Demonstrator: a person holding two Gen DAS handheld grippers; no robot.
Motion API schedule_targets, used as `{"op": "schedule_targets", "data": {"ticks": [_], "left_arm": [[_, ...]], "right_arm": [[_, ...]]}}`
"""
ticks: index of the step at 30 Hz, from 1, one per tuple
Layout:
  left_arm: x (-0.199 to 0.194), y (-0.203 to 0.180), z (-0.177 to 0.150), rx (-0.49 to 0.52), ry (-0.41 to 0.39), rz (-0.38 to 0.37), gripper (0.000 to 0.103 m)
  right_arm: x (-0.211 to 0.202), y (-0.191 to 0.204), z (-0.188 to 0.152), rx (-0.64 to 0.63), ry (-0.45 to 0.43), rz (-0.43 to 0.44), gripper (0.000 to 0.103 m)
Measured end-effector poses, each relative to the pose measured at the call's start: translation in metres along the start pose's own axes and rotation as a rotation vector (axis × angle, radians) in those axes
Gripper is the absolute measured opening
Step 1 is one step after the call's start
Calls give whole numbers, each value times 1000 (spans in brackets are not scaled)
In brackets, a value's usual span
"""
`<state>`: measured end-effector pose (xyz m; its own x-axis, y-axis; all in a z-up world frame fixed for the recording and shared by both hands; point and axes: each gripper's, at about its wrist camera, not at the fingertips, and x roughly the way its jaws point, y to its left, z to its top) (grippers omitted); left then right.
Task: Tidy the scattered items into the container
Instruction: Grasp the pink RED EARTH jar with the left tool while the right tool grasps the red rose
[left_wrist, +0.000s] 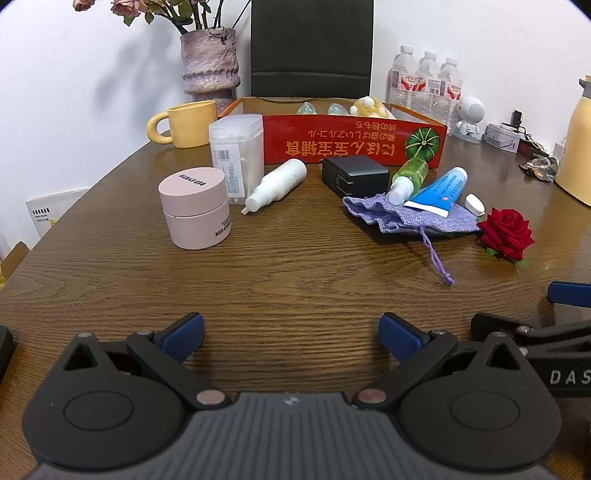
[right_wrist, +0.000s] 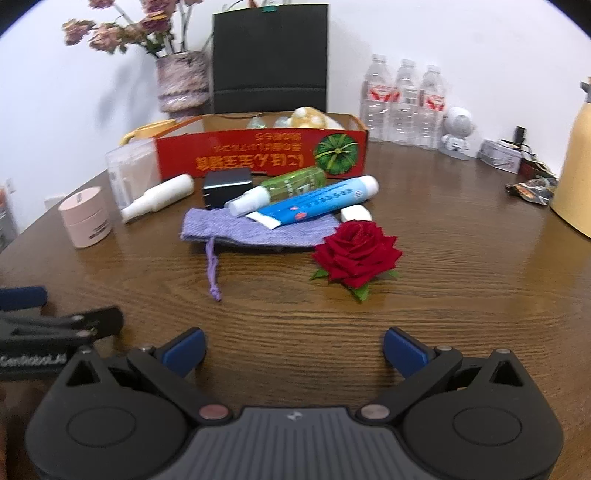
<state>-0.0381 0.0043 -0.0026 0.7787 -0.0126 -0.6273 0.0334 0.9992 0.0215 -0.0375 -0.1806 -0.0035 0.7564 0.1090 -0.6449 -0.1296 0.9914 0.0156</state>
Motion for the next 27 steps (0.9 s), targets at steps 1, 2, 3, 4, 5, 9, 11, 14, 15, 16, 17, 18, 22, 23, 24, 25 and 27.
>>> {"op": "schedule_targets", "data": {"ticks": [1, 2, 3, 4, 5, 9, 11, 14, 15, 16, 17, 18, 22, 23, 24, 25, 27], "left_arm": [[-1, 0, 0, 5, 0, 0, 103], [-2, 1, 0, 26, -5, 6, 103], [-4, 3, 0, 52, -12, 35, 103], [-5, 6, 3, 64, -23, 62, 103], [-5, 12, 8, 76, -42, 76, 103], [8, 47, 35, 21, -89, 86, 103], [23, 65, 47, -40, -78, 75, 103], [44, 73, 57, -56, -33, 45, 103], [52, 75, 61, -62, -18, 35, 103], [59, 78, 64, -67, -4, 25, 103], [63, 77, 66, -57, -8, 27, 103], [67, 76, 67, -51, -11, 32, 103], [74, 67, 70, 11, -12, 72, 95], [75, 65, 71, 23, -11, 74, 91], [76, 66, 71, 21, -7, 66, 78], [77, 66, 71, 18, -2, 58, 64], [78, 72, 73, -26, 2, 37, 56]], "right_arm": [[0, 0, 1, -7, 7, 8, 103], [0, 0, 2, -18, 18, 21, 103], [-1, 1, 3, -30, 29, 34, 103], [-1, 0, 5, -45, 50, 53, 103], [-3, -1, 6, -50, 58, 56, 103], [-16, -13, 11, -45, 13, 37, 101], [-14, -22, 19, -30, -3, 20, 99], [-2, -37, 31, 5, -9, -14, 89], [3, -41, 34, 14, -1, -21, 85], [8, -44, 38, 19, 8, -25, 79], [14, -46, 40, 21, 15, -19, 78], [20, -48, 43, 24, 21, -13, 78], [39, -51, 50, 9, 40, 10, 78], [43, -51, 51, 4, 42, 15, 78], [46, -50, 52, -2, 38, 16, 78], [49, -50, 54, -8, 33, 16, 76], [51, -51, 57, -8, 27, 19, 65]]}}
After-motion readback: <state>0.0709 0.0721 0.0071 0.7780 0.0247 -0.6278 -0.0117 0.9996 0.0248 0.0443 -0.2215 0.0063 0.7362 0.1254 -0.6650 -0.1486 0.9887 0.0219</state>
